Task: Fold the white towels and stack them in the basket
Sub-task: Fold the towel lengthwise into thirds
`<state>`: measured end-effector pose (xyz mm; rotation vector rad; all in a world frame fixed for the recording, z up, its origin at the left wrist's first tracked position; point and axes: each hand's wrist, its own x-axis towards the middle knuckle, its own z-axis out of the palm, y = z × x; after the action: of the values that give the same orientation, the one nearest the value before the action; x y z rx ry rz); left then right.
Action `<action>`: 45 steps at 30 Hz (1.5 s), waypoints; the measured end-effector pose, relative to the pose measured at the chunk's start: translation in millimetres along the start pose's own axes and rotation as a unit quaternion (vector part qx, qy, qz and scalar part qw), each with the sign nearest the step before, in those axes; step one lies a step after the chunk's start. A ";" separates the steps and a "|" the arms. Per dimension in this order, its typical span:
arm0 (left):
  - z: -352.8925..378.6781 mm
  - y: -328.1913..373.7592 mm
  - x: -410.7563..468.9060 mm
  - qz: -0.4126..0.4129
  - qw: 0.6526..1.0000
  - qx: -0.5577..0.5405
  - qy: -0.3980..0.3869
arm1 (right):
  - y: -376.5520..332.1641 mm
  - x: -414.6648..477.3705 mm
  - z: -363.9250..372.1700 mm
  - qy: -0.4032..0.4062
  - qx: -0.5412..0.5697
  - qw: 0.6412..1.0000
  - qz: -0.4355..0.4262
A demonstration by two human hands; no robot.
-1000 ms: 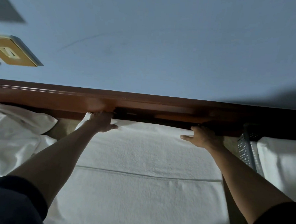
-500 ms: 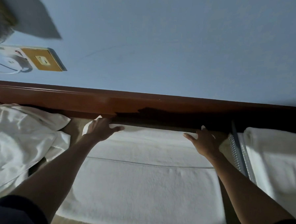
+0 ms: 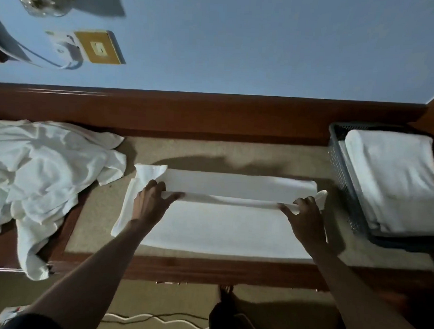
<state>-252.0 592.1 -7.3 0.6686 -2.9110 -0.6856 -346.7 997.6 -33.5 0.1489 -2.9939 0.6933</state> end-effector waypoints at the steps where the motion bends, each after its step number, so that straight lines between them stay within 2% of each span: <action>1: 4.2 -5.4 -14.8 -0.002 1.000 -0.013 0.007 | 3.7 -15.6 3.9 0.000 -0.007 0.999 -0.031; 3: 16.6 -16.6 -41.6 0.000 1.000 -0.024 0.014 | 13.1 -40.8 12.3 0.002 -0.008 0.996 -0.091; 7: 43.3 -33.5 -78.1 -0.061 0.996 -0.063 -0.007 | 26.9 -65.3 39.9 -0.018 0.085 0.990 0.109; 10: 56.0 -38.4 -83.8 -0.152 0.979 -0.134 0.022 | 28.9 -74.1 51.4 0.002 0.112 0.983 0.147; 13: 58.4 -40.5 -72.0 -0.218 0.951 -0.201 0.094 | 27.4 -69.6 54.5 0.042 0.145 0.969 0.197; 18: 45.8 -62.2 -50.3 -0.363 0.882 -0.263 0.143 | 31.4 -61.2 56.0 0.039 0.203 0.939 0.276; 21: 44.2 -72.2 -51.2 -0.401 0.839 -0.332 0.159 | 30.8 -59.5 56.7 0.056 0.210 0.930 0.297; 23: 45.2 -75.0 -51.4 -0.406 0.827 -0.349 0.170 | 29.2 -58.6 56.0 0.070 0.215 0.923 0.311; 28: 44.5 -76.4 -54.6 -0.394 0.820 -0.376 0.175 | 33.7 -56.2 52.1 0.095 0.260 0.881 0.383; 32: 32.7 -82.9 -62.2 -0.389 0.822 -0.376 0.178 | 35.6 -61.9 41.4 0.120 0.313 0.857 0.391; 36: 25.6 -90.7 -76.2 -0.373 0.840 -0.352 0.177 | 41.1 -72.0 35.0 0.124 0.329 0.859 0.371; 41: 31.8 -92.8 -89.1 -0.358 0.868 -0.303 0.163 | 52.9 -85.2 42.9 0.102 0.298 0.882 0.350; 45: 34.0 -90.5 -89.1 -0.341 0.904 -0.227 0.125 | 54.9 -84.1 48.0 0.070 0.269 0.899 0.338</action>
<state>-141.5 571.6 -75.6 1.5727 -2.1182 -1.1738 -271.2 1032.2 -107.5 -0.9126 -2.5884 1.4941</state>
